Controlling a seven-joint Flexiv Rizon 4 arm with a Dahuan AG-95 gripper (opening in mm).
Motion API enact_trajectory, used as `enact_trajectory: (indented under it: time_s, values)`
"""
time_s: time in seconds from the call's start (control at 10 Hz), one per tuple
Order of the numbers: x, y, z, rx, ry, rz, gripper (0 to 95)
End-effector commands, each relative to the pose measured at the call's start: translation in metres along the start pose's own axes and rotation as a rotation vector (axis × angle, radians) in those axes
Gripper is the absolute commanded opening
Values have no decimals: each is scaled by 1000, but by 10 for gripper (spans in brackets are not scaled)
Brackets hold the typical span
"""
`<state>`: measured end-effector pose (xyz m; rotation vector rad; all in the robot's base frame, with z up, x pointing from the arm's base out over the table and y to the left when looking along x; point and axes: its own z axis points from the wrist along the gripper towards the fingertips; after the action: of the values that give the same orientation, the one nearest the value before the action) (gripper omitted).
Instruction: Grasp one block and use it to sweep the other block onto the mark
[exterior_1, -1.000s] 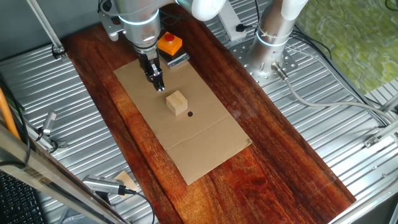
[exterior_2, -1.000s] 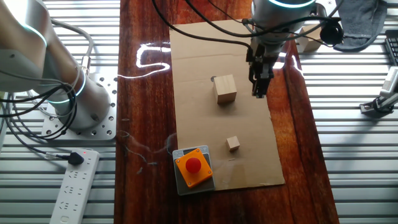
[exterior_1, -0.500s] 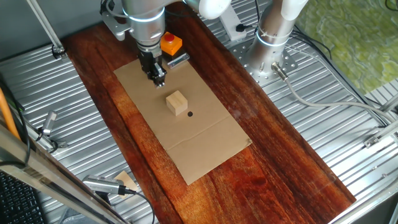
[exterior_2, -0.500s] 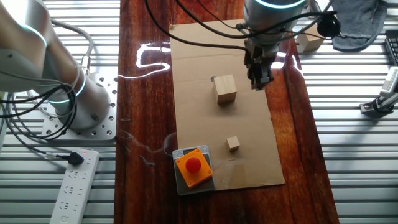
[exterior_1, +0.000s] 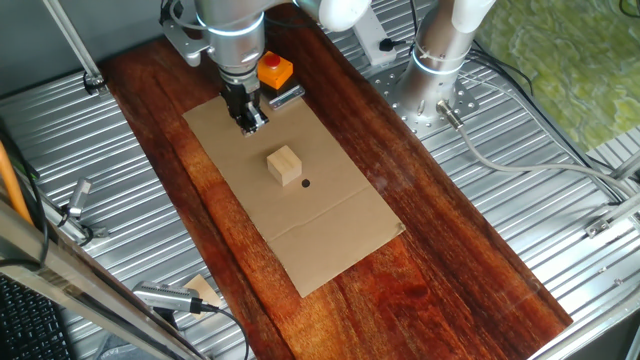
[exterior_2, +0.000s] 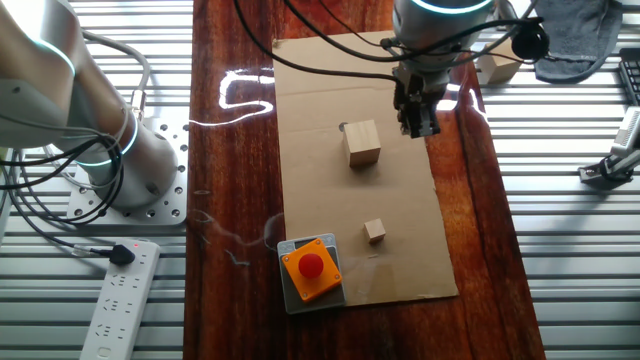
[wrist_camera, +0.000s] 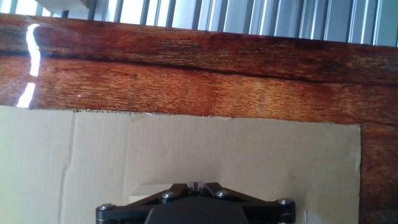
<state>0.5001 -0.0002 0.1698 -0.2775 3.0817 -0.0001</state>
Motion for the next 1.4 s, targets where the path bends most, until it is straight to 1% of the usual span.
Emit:
enact_trajectory:
  time_s: [0.1, 0.3, 0.4, 0.7, 1.0, 1.4]
  values:
    - [0, 0, 0, -3, -3, -1, 0]
    - [0, 0, 0, 2, -15, -4, 0]
    - [0, 0, 0, 1, -15, -10, 0]
    - [0, 0, 0, 0, -7, 14, 0]
    - [0, 0, 0, -2, 10, 16, 0]
    - [0, 0, 3, -6, 13, 16, 0]
